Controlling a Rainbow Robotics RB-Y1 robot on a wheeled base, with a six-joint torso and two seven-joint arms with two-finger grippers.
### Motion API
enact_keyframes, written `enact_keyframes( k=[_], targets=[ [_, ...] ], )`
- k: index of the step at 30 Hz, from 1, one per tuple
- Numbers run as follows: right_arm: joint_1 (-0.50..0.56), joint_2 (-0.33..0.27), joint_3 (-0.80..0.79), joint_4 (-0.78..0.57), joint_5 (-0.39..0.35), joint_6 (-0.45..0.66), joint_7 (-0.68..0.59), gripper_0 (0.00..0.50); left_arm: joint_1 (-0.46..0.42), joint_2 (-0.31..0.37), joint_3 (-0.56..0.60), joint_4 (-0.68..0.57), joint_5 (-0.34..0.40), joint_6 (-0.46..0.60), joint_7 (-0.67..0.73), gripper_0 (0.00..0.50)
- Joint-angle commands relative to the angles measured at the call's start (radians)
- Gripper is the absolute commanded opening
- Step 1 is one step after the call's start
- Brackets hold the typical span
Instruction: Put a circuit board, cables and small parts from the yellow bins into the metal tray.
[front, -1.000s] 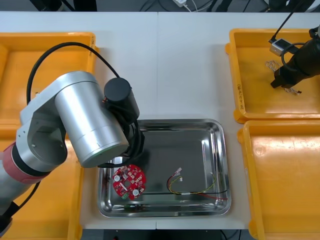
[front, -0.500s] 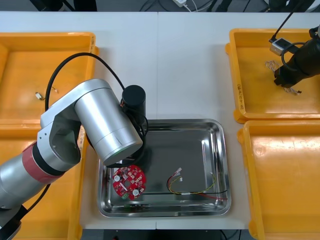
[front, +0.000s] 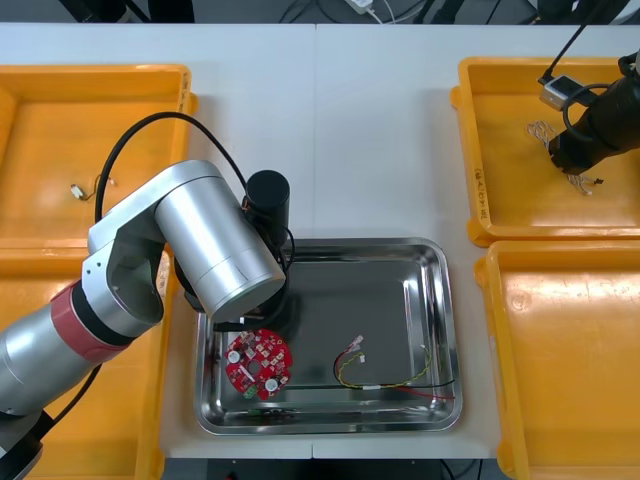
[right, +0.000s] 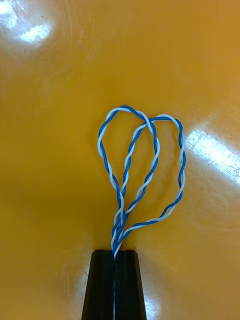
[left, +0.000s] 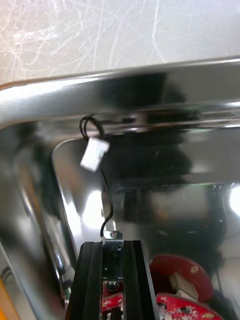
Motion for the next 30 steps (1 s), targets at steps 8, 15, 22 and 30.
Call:
enact_keyframes(
  k=[8,15,22,30],
  targets=[
    [-0.035,-0.003,-0.029,-0.131,0.017,0.078,0.012,0.0,0.001,-0.033,0.031,0.04,0.019,-0.064,-0.105,0.002],
    [-0.035,-0.006,-0.081,-0.24,0.046,0.219,-0.008,0.0,0.001,-0.033,0.036,0.04,0.019,-0.075,-0.106,0.176],
    [-0.035,-0.006,-0.117,-0.357,0.095,0.378,-0.031,0.0,0.001,-0.035,0.048,0.036,0.022,-0.077,-0.106,0.474],
    [-0.012,-0.006,-0.158,-0.496,0.11,0.555,-0.068,0.0,0.003,-0.033,0.106,-0.059,0.025,-0.014,-0.1,0.5]
  ],
)
